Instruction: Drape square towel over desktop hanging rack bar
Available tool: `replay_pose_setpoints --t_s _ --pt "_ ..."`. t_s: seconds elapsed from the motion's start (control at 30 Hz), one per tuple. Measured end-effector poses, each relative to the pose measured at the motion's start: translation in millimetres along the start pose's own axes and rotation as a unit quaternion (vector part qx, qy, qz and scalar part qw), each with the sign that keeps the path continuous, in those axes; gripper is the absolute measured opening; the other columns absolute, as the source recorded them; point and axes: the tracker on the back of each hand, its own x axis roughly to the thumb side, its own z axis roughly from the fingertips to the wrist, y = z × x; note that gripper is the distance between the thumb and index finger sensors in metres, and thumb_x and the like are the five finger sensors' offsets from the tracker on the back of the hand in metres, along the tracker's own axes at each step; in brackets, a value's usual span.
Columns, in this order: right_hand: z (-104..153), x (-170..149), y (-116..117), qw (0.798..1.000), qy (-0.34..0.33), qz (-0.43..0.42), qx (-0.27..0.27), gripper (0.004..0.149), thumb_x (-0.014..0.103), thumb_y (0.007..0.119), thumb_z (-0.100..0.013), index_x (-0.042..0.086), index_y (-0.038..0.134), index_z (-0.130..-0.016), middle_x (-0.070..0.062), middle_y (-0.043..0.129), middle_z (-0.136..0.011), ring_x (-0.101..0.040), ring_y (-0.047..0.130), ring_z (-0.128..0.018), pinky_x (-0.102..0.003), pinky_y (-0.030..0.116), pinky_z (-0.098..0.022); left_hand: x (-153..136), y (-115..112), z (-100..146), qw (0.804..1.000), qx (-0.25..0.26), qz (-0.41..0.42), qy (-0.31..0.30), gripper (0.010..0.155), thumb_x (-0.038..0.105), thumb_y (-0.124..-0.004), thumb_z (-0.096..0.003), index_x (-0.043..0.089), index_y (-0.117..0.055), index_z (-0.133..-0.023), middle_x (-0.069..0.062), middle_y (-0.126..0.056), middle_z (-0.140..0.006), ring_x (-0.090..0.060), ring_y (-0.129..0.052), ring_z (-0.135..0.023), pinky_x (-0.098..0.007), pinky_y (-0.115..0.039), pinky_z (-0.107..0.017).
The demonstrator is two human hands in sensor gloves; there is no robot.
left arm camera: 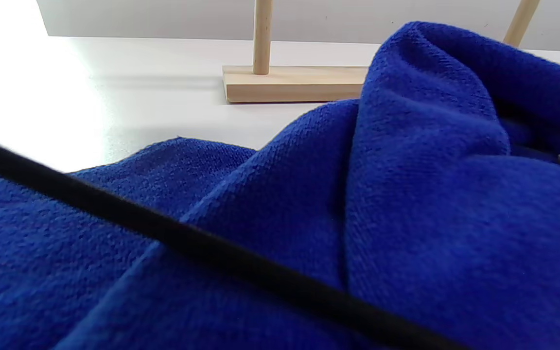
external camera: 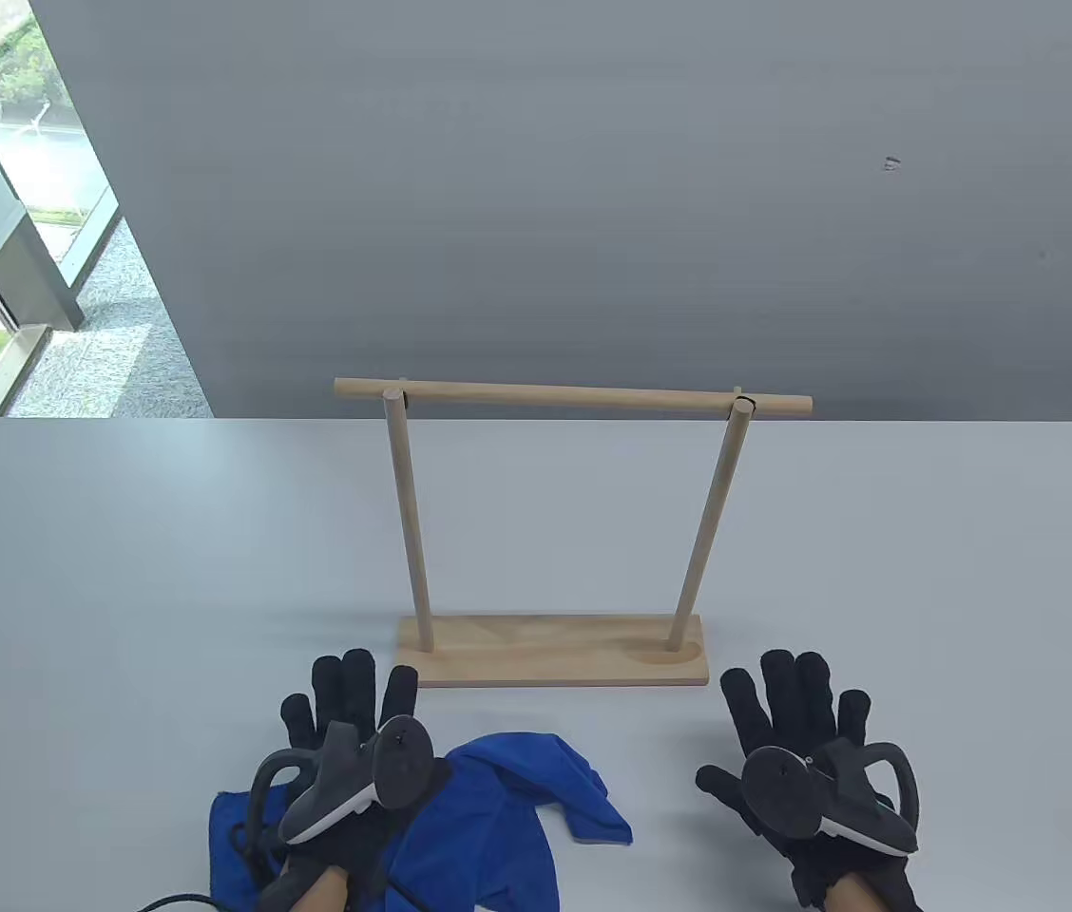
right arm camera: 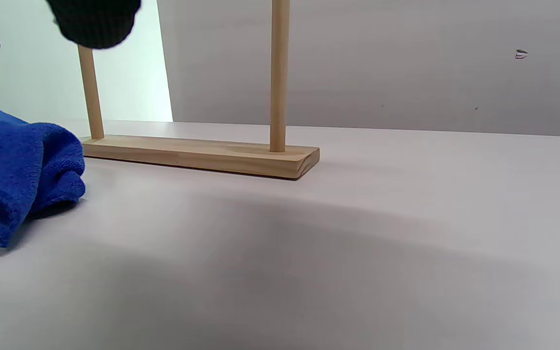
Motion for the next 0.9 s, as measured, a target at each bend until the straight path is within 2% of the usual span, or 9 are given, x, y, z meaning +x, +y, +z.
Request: replay_pose_setpoints --t_s 0.27,0.4,0.5,0.63,0.9 --pt "0.6 1.6 0.1 1.0 -0.006 -0.006 0.007 0.088 0.058 0.056 -0.057 0.006 0.009 -0.11 -0.038 0.001 -0.107 -0.066 0.008 -0.096 -0.082 0.018 -0.058 -1.3 -0.3 0.4 1.0 -0.021 0.013 -0.002 0.088 0.065 -0.05 -0.0503 0.021 0.003 -0.105 -0.026 0.015 -0.104 -0.054 0.007 -0.098 -0.074 -0.014 -0.066" --pt "-1.5 3.4 3.0 0.999 -0.025 -0.029 0.007 0.087 0.058 0.055 -0.057 0.004 0.013 -0.11 -0.04 0.006 -0.107 -0.066 0.013 -0.096 -0.082 0.021 -0.057 -5.1 3.2 0.1 0.999 -0.01 0.036 -0.003 0.087 0.064 -0.05 -0.0506 0.02 0.001 -0.106 -0.026 0.013 -0.105 -0.054 0.005 -0.099 -0.074 -0.016 -0.066" --pt "-4.4 7.9 6.5 0.998 -0.038 -0.048 0.027 0.086 0.059 0.054 -0.058 0.003 0.017 -0.111 -0.04 0.009 -0.107 -0.066 0.017 -0.096 -0.081 0.024 -0.057 -11.2 6.0 2.4 0.998 -0.012 0.065 0.009 0.086 0.063 -0.05 -0.0511 0.019 -0.003 -0.107 -0.027 0.011 -0.105 -0.055 0.003 -0.099 -0.073 -0.017 -0.067" --pt "-9.2 21.5 11.4 0.994 -0.06 -0.068 0.061 0.084 0.059 0.054 -0.058 0.001 0.025 -0.112 -0.041 0.017 -0.108 -0.066 0.022 -0.096 -0.081 0.026 -0.057 -23.0 4.6 3.8 0.99 -0.048 0.134 0.005 0.084 0.062 -0.05 -0.0519 0.018 -0.007 -0.109 -0.027 0.008 -0.106 -0.055 0.001 -0.099 -0.073 -0.02 -0.067" --pt "-27.6 72.4 24.1 0.982 -0.112 -0.03 0.149 0.083 0.06 0.054 -0.058 -0.002 0.037 -0.111 -0.04 0.028 -0.109 -0.066 0.031 -0.097 -0.079 0.029 -0.057 -36.8 1.4 4.3 0.983 -0.04 0.178 0.018 0.082 0.06 -0.051 -0.0521 0.017 -0.014 -0.111 -0.028 0.005 -0.107 -0.056 -0.002 -0.099 -0.072 -0.022 -0.067"
